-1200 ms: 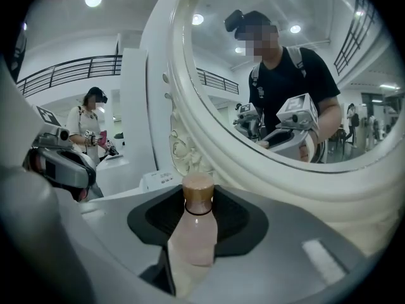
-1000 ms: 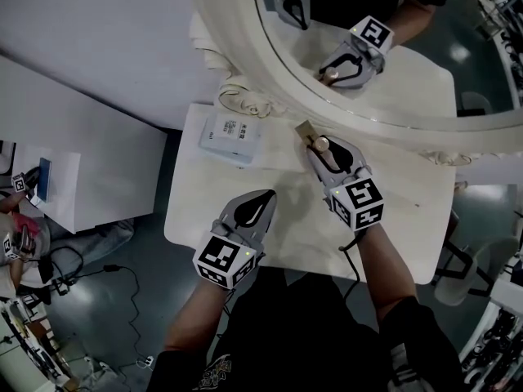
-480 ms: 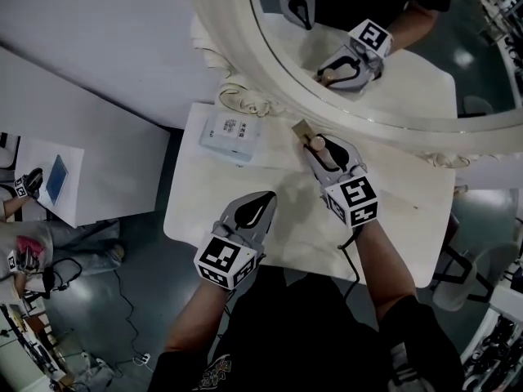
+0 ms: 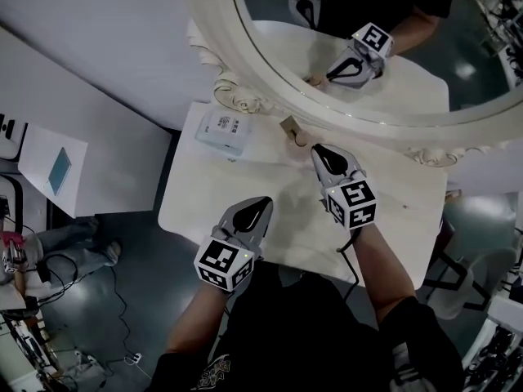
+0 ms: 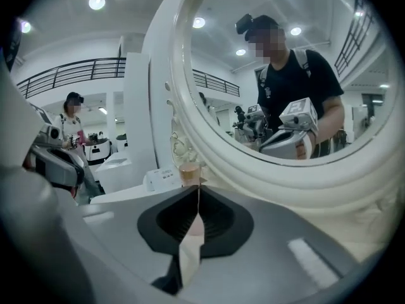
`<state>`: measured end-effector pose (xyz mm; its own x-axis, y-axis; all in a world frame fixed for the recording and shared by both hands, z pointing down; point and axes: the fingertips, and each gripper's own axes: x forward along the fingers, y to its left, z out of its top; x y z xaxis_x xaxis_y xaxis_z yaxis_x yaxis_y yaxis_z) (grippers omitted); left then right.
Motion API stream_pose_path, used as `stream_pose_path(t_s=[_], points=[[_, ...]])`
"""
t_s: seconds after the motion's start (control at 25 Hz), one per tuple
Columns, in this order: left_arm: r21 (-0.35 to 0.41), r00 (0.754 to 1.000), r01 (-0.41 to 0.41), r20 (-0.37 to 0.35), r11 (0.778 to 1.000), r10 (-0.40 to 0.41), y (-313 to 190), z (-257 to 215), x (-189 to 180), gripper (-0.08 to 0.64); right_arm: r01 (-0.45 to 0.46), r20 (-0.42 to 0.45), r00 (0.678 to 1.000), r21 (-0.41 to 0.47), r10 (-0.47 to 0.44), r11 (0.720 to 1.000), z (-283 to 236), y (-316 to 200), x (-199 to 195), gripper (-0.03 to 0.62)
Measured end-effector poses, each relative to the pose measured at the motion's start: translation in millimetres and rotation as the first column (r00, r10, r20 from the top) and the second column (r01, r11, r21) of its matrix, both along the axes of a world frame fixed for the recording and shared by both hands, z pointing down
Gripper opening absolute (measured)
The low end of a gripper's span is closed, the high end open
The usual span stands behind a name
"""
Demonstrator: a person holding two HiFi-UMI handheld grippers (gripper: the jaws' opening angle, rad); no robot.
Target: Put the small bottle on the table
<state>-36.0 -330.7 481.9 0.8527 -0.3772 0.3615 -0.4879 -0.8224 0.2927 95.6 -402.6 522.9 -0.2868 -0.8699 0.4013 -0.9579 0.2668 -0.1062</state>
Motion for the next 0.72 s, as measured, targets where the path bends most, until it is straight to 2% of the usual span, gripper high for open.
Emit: stream_pose_path(t_s=[0.04, 0.44, 0.72], points=[[0.002, 1.0, 0.003, 0.0, 1.0, -0.003, 5, -1, 2, 0.0, -0.003, 0.01, 1.0, -0.003, 0.003, 1.0, -2, 7, 3, 0.029], [0.012, 0.998, 0.058, -0.033, 0.998, -0.057, 64, -12, 24, 0.0, 0.128, 0.026, 0.991, 0.002, -0.128, 0.992, -33, 88, -2, 0.029], [0.006, 0.991, 0.12, -0.053, 0.993, -0.119, 111, -16, 32, 0.0, 0.196, 0.056, 0.979, 0.039, -0.198, 0.98, -57, 147, -3, 0.029]])
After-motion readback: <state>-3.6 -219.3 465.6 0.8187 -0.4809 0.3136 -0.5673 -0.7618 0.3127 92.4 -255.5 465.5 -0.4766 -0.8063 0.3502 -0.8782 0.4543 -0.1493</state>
